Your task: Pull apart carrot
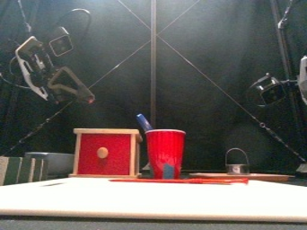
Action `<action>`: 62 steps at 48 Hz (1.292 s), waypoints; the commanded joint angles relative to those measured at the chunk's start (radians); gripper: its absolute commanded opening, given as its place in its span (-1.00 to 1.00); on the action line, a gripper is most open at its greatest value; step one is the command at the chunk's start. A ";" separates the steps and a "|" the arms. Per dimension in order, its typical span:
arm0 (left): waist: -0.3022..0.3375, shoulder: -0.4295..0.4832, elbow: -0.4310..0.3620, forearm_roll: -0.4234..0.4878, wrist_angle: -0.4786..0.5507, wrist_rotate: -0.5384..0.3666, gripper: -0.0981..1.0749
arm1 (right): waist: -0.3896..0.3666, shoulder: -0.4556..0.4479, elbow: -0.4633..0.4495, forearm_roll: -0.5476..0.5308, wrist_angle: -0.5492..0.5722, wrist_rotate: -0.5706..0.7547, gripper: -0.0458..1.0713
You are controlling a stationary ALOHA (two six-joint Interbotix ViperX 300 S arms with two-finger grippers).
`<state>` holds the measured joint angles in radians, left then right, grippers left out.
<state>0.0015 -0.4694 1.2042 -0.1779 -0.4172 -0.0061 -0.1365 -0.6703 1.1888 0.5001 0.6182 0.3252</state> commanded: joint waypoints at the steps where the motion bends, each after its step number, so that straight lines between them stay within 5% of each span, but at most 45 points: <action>1: -0.003 0.000 -0.020 -0.017 -0.009 0.000 -0.61 | 0.044 0.005 -0.018 -0.067 -0.035 0.100 0.94; 26: -0.014 0.000 -0.018 -0.023 -0.006 0.002 -0.61 | 0.348 0.160 -0.092 -0.611 -0.129 0.946 0.94; 43: -0.028 0.000 -0.012 -0.025 -0.002 0.002 -0.61 | 0.561 0.244 -0.147 -0.643 -0.121 1.273 0.94; 62: -0.026 0.000 -0.006 -0.023 0.000 0.002 -0.61 | 0.690 0.430 -0.295 -0.681 0.002 1.522 0.94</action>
<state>-0.0230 -0.4679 1.2088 -0.2010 -0.4142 -0.0046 0.5354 -0.2669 0.9388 -0.1779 0.5967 1.8193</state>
